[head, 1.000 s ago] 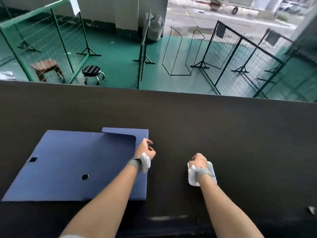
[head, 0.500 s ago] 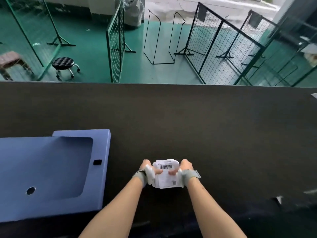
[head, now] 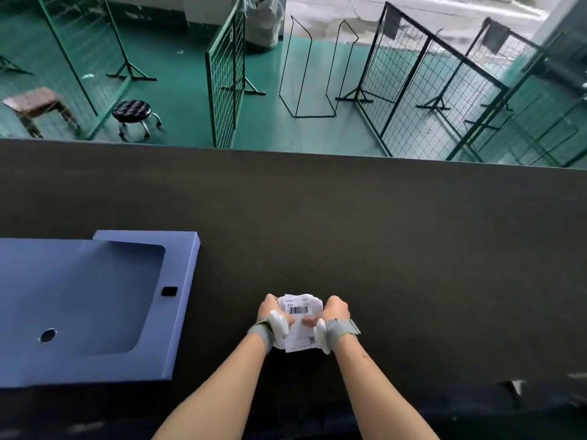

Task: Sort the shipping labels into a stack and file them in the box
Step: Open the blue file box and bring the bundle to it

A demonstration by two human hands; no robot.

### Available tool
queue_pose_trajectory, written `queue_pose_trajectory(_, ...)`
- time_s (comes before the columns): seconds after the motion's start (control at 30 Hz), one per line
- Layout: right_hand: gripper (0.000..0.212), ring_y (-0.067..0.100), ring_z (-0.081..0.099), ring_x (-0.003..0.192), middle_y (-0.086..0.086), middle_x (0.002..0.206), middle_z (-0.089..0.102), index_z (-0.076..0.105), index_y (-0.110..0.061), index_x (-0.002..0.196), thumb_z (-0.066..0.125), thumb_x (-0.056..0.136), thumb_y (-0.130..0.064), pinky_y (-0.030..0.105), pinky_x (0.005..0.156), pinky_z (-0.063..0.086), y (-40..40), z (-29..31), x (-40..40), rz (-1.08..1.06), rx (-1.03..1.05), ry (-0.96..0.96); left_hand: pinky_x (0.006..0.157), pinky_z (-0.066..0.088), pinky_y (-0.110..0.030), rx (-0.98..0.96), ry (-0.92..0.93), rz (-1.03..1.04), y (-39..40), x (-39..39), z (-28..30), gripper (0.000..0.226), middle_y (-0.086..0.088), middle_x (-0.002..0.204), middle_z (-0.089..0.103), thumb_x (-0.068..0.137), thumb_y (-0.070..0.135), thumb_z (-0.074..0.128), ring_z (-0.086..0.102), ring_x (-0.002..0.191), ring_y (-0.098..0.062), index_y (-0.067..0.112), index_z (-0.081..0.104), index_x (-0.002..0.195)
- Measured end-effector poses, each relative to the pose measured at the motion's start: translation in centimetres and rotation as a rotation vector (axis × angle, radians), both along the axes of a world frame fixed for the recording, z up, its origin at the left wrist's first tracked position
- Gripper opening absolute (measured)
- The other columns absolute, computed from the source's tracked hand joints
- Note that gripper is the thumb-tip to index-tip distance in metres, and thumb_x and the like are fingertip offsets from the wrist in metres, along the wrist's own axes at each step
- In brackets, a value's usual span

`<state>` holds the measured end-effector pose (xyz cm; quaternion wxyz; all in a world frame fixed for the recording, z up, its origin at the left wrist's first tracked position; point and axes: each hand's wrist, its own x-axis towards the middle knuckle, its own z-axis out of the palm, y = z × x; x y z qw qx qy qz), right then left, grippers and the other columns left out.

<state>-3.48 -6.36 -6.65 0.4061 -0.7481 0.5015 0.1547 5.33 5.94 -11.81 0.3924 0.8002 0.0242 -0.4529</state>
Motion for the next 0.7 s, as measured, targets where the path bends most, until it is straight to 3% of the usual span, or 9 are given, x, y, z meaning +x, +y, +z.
queue_pose_trajectory(0.07, 0.044, 0.019, 0.068, 0.082, 0.005, 0.092, 0.067, 0.058, -0.011, 0.09, 0.09, 0.062, -0.021, 0.04, 0.078, 0.06, -0.1, -0.4, -0.2, -0.019, 0.009, -0.016, 0.076, 0.054, -0.028, 0.023, -0.029, 0.015, 0.0, -1.4, 4.3, 0.057, -0.003, 0.097, 0.061, 0.066, 0.012, 0.076, 0.058, 0.081, -0.01, 0.0, 0.049, 0.115)
queue_pose_trajectory(0.17, 0.059, 0.022, 0.068, 0.089, 0.009, 0.101, 0.068, 0.056, -0.009, 0.097, 0.093, 0.055, -0.03, 0.042, 0.082, 0.059, -0.2, -0.6, 0.0, -0.015, 0.052, 0.007, 0.089, 0.045, -0.033, 0.089, -0.113, 0.013, -0.1, -1.8, 5.1, 0.068, -0.011, 0.102, 0.048, 0.077, 0.009, 0.07, 0.045, 0.089, -0.02, -0.001, 0.031, 0.132)
queue_pose_trajectory(0.23, 0.082, 0.027, 0.059, 0.111, 0.011, 0.12, 0.06, 0.053, -0.009, 0.112, 0.093, 0.049, -0.044, 0.042, 0.094, 0.053, -0.4, -0.8, 0.5, 0.017, 0.006, 0.124, 0.085, 0.044, -0.033, 0.076, -0.103, 0.008, 0.3, -1.5, 5.3, 0.063, -0.009, 0.1, 0.044, 0.079, 0.006, 0.067, 0.045, 0.089, -0.02, 0.002, 0.032, 0.131)
queue_pose_trajectory(0.3, 0.092, 0.029, 0.042, 0.129, 0.011, 0.131, 0.047, 0.049, -0.011, 0.123, 0.09, 0.051, -0.052, 0.041, 0.102, 0.043, -0.3, -0.2, 0.8, 0.062, -0.067, 0.203, 0.075, 0.043, -0.028, -0.017, -0.047, 0.031, 0.9, -1.0, 5.0, 0.043, -0.005, 0.099, 0.049, 0.08, 0.0, 0.058, 0.051, 0.083, -0.013, 0.009, 0.037, 0.116)
queue_pose_trajectory(0.4, 0.061, 0.025, 0.044, 0.124, 0.006, 0.122, 0.054, 0.061, -0.014, 0.111, 0.086, 0.063, -0.04, 0.039, 0.101, 0.045, -0.1, 1.0, 1.0, 0.073, 0.013, 0.06, 0.063, 0.046, -0.022, -0.21, -0.028, 0.036, 2.2, 0.0, 4.7, 0.033, -0.007, 0.1, 0.06, 0.074, -0.005, 0.049, 0.057, 0.08, -0.009, 0.011, 0.049, 0.102)
queue_pose_trajectory(0.5, 0.023, 0.018, 0.071, 0.095, 0.012, 0.104, 0.073, 0.07, -0.01, 0.103, 0.073, 0.08, -0.012, 0.028, 0.075, 0.058, 0.8, 2.9, 1.0, 0.052, 0.317, -0.239, 0.076, 0.057, -0.039, -0.406, 0.027, -0.011, 3.5, 1.6, 4.4, 0.049, -0.017, 0.105, 0.067, 0.063, -0.005, 0.047, 0.068, 0.094, -0.027, 0.014, 0.063, 0.105)
queue_pose_trajectory(0.57, 0.022, 0.016, 0.074, 0.088, 0.009, 0.098, 0.075, 0.071, -0.013, 0.103, 0.071, 0.082, -0.006, 0.026, 0.069, 0.057, 1.3, 4.2, 2.1, 0.095, 0.376, -0.35, 0.088, 0.054, -0.052, -0.466, 0.047, -0.009, 4.4, 3.4, 4.4, 0.056, -0.019, 0.11, 0.068, 0.059, -0.002, 0.048, 0.067, 0.101, -0.032, 0.014, 0.064, 0.11)
queue_pose_trajectory(0.7, 0.03, 0.025, 0.073, 0.095, 0.009, 0.1, 0.075, 0.072, -0.017, 0.104, 0.076, 0.075, -0.01, 0.04, 0.084, 0.058, 4.1, 6.2, 7.1, 0.19, 0.408, -0.432, 0.087, 0.055, -0.047, -0.492, -0.038, 0.051, 8.5, 7.5, 8.4, 0.047, -0.017, 0.11, 0.068, 0.068, -0.006, 0.052, 0.066, 0.102, -0.031, 0.011, 0.063, 0.111)
